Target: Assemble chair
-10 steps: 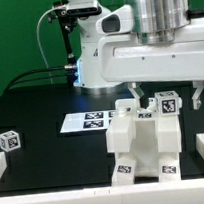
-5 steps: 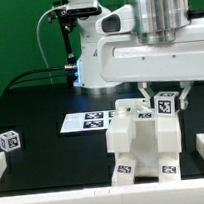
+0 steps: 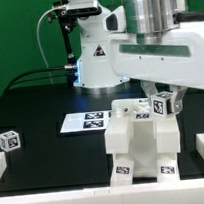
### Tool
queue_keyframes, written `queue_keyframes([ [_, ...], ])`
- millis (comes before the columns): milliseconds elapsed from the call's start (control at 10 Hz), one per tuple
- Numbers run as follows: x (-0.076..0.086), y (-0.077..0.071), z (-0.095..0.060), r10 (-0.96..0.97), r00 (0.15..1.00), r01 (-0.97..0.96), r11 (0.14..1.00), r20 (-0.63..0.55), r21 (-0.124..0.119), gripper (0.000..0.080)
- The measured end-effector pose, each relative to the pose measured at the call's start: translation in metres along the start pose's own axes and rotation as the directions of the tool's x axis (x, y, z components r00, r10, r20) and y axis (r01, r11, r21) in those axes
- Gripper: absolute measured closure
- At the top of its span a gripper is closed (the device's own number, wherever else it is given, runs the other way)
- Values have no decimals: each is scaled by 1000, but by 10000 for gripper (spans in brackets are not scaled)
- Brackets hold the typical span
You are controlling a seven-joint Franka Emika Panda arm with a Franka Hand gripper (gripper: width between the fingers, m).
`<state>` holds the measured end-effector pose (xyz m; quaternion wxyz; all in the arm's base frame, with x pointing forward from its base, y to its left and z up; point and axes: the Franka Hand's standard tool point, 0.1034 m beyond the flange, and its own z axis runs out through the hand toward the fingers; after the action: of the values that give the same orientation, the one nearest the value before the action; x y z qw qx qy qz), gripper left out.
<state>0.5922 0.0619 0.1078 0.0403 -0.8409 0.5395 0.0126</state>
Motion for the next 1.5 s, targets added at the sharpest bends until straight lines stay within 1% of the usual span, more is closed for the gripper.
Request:
queue_keyframes([
  [100, -1, -1, 0, 113, 994, -113, 994, 3, 8, 537],
  [200, -4, -2, 0, 246, 969, -246, 969, 4, 6, 535],
  [400, -4, -2, 1, 430, 902, -431, 902, 18, 10, 535],
  [500, -3, -2, 1, 466, 884, -467, 884, 30, 11, 535],
  [600, -4, -3, 1, 549, 835, -550, 835, 41, 9, 535],
  [700, -4, -3, 1, 576, 817, -576, 817, 41, 7, 535],
  [800, -4, -3, 1, 567, 823, -568, 823, 41, 7, 459],
  [900, -4, -3, 1, 557, 830, -557, 830, 40, 7, 459],
  [1000, -5, -4, 1, 468, 883, -469, 883, 38, 15, 320],
  [1100, -6, -5, 1, 348, 937, -349, 937, 34, 28, 207],
  [1200, -7, -5, 1, 198, 980, -199, 979, 29, 31, 207],
  [1300, -10, -5, 2, 108, 994, -109, 994, 27, 31, 161],
  [1500, -10, -4, 3, -2, 1000, 1, 999, 23, 32, 153],
])
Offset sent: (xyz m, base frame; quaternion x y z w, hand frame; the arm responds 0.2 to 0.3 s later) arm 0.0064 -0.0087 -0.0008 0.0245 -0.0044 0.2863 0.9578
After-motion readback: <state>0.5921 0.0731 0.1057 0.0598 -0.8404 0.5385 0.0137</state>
